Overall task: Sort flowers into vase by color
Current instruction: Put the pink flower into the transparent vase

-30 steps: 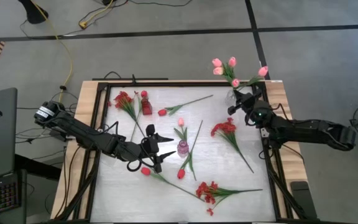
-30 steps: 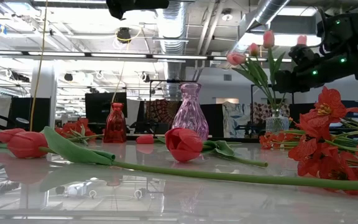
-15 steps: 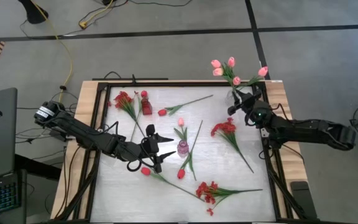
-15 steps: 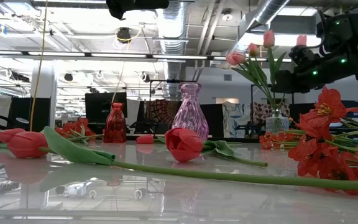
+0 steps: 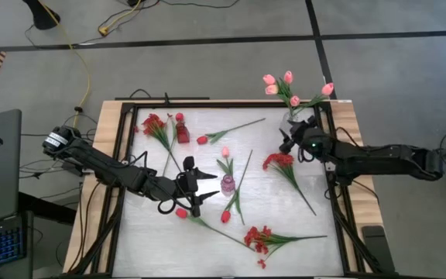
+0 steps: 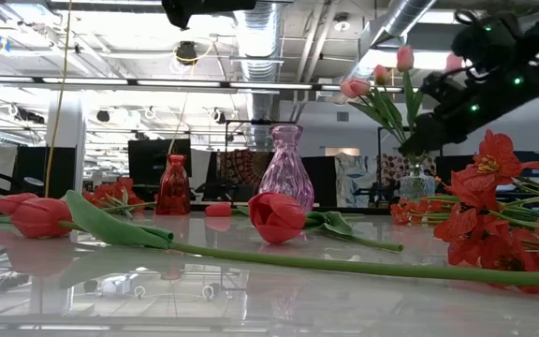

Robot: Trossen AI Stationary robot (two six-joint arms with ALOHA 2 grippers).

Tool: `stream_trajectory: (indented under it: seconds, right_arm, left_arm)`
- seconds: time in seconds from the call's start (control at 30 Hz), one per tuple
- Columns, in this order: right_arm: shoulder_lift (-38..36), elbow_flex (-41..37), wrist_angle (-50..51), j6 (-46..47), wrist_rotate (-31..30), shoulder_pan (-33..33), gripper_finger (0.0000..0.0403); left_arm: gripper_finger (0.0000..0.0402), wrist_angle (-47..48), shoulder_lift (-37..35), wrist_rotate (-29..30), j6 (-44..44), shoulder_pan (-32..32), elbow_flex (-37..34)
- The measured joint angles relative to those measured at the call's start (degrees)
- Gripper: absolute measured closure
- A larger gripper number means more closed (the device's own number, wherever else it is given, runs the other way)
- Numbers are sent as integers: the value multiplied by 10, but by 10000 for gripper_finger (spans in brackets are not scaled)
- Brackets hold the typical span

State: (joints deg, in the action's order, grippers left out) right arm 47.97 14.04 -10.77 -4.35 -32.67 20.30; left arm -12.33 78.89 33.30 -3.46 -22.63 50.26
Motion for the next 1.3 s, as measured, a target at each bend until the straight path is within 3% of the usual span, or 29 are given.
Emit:
stream_trajectory:
  seconds: [0.2, 0.43, 0.6, 0.87, 1.07, 1.3]
  right_arm:
    - [0, 69, 212, 93, 48, -47, 154]
    - [0, 115, 331, 177, 150, -113, 154]
    - [0, 116, 330, 220, 212, -177, 154]
    - [15, 116, 290, 351, 187, -285, 154]
    - [80, 116, 196, 359, 145, -351, 154]
    - [189, 116, 29, 358, 143, -388, 154]
  left_arm:
    - [190, 0, 0, 0, 0, 0, 0]
    - [190, 1, 0, -31, -1, 0, 0]
    - [190, 25, 0, -36, -2, 0, 0]
    - [190, 30, 0, -36, -8, 0, 0]
    - [190, 39, 8, -65, -22, 8, 0]
    - [190, 39, 48, -61, -28, 21, 0]
